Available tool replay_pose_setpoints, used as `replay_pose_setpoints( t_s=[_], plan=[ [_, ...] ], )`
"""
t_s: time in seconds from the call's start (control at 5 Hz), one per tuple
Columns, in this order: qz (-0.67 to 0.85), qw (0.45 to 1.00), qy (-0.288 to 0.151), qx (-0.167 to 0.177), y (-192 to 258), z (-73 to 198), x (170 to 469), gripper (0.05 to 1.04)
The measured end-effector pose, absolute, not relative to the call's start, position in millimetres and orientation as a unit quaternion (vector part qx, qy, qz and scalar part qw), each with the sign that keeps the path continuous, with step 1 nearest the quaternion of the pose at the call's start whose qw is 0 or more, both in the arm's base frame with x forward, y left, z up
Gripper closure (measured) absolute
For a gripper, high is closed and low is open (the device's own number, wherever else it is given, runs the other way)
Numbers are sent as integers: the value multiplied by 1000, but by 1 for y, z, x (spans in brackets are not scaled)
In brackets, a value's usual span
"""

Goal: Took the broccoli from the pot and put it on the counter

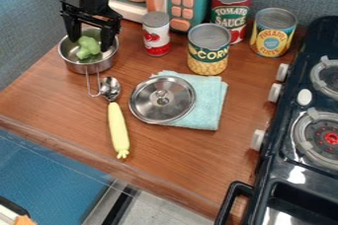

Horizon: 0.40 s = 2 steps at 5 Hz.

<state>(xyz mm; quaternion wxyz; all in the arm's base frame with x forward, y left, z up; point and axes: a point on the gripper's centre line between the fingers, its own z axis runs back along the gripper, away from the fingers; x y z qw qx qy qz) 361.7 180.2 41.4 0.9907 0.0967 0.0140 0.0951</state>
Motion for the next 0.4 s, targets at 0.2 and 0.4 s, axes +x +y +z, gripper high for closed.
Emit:
replay_pose_setpoints(
  t_s=[0.2,0.4],
  plan=[
    [95,991,24,94,180,37,360,83],
    [98,990,22,95,181,39,361,83]
  ],
)
